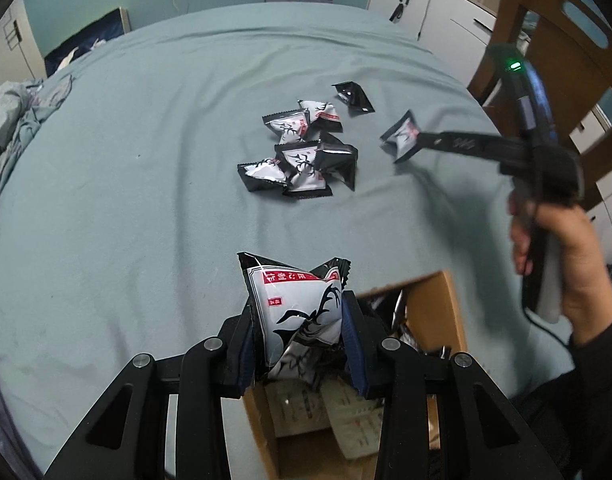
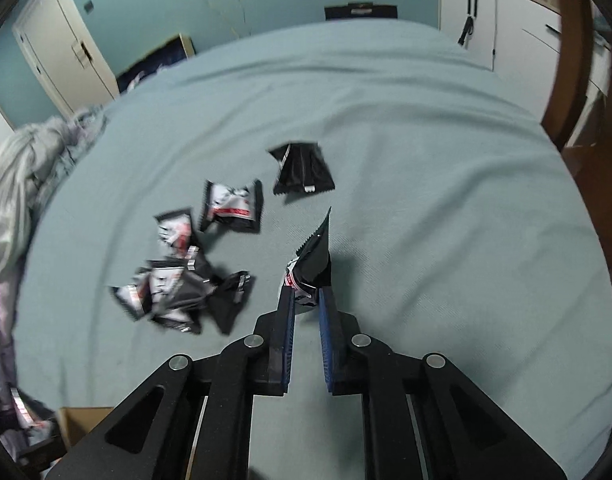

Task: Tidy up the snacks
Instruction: 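Carry both packets over the box and open both grippers to drop them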

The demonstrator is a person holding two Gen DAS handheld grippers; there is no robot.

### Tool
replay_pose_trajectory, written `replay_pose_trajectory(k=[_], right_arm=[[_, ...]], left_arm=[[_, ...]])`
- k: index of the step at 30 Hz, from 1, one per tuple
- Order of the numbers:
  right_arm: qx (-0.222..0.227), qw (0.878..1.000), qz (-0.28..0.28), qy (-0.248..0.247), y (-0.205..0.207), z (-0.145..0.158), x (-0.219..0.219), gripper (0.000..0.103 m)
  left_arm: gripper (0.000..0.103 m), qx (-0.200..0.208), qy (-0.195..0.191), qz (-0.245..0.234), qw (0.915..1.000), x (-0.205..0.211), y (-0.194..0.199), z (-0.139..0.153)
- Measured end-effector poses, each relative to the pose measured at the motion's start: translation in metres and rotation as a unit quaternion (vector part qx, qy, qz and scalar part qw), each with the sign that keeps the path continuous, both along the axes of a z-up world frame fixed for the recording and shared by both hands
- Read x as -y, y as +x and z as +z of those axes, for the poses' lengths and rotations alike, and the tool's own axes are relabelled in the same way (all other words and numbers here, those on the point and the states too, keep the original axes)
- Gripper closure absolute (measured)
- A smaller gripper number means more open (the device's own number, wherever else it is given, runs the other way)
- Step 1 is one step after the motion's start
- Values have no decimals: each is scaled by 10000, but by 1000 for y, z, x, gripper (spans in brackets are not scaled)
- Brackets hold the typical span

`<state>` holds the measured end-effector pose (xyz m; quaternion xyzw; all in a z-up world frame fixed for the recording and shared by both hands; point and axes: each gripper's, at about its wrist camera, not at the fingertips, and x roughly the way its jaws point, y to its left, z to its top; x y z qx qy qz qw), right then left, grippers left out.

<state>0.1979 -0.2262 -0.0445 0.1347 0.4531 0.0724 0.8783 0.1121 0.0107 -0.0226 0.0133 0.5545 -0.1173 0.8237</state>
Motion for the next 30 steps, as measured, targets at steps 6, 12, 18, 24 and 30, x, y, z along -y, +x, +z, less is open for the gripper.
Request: replay_pose_trajectory(k=[6, 12, 18, 24, 30], right_arm=[[152, 9982, -78, 576, -53, 23, 22, 93], [343, 9924, -3, 1184, -107, 40, 35, 93], [590, 9869, 258, 1478, -159, 48, 35, 93], [671, 9824, 510, 1665, -196, 43, 27, 93], [527, 9761, 973, 1871, -208, 36, 9, 93]], left_arm=[[67, 177, 343, -69, 9992, -2, -32, -1], [67, 241, 341, -104, 9991, -7, -54, -1], [66, 281, 203, -193, 9992, -5, -61, 2], [65, 241, 176, -248, 9992, -3, -62, -2], [41, 496, 405, -197, 9978, -1, -60, -3]])
